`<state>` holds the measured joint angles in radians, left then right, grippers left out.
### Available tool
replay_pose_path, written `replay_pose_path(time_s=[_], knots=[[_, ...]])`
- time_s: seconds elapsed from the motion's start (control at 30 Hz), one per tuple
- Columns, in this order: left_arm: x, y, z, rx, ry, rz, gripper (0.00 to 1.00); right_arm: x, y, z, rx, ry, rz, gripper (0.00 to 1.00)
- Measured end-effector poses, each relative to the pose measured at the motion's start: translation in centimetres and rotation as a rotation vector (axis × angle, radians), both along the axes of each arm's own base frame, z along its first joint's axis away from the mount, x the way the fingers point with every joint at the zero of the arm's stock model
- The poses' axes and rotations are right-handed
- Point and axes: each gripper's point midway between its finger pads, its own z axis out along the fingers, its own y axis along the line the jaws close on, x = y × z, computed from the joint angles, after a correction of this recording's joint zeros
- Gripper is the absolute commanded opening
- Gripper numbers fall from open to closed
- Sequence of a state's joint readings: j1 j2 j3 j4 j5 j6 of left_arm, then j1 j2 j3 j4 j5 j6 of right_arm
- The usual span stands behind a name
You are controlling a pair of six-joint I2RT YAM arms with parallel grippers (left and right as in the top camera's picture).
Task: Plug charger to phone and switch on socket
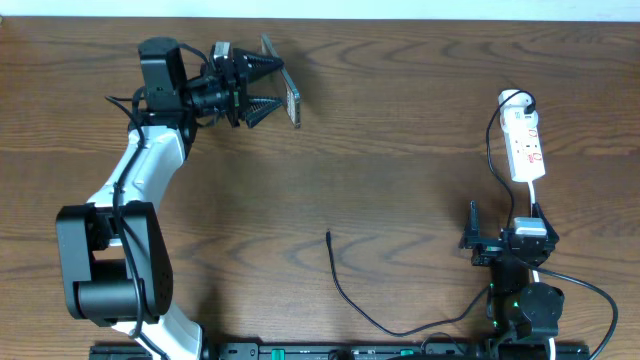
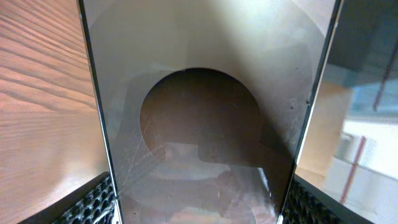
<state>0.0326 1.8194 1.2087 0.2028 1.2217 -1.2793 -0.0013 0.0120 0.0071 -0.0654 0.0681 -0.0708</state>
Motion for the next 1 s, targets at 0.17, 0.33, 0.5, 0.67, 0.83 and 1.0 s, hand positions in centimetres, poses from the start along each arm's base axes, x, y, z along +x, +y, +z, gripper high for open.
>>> replay_pose_path(time_s=[0.17,0.33,0.5,0.67,0.83,1.0], knots=[[0.1,0.4,-1.5,0.050,0.002,0.031,0.07,0.0,0.0,0.0,0.000,0.000,0.000,0.99],[0.4,0.7,-2.2,0.085,-0.001,0.059,0.07,0.0,0.0,0.0,0.000,0.000,0.000,0.99],[0.6,1.2,-3.2,0.123,0.026,0.094,0.08,0.0,0.2,0.1,0.011,-0.005,0.009,0.99],[0.9,1.4,-3.4,0.140,0.021,0.110,0.07,0.1,0.9,1.0,0.129,-0.046,0.049,0.99],[1.3,1.8,-3.8,0.162,0.029,0.142,0.07,0.1,1.9,1.9,0.224,-0.071,0.100,0.99],[1.6,2.1,-4.1,0.175,0.044,0.174,0.07,0.3,2.9,4.8,0.262,-0.046,0.159,0.99]])
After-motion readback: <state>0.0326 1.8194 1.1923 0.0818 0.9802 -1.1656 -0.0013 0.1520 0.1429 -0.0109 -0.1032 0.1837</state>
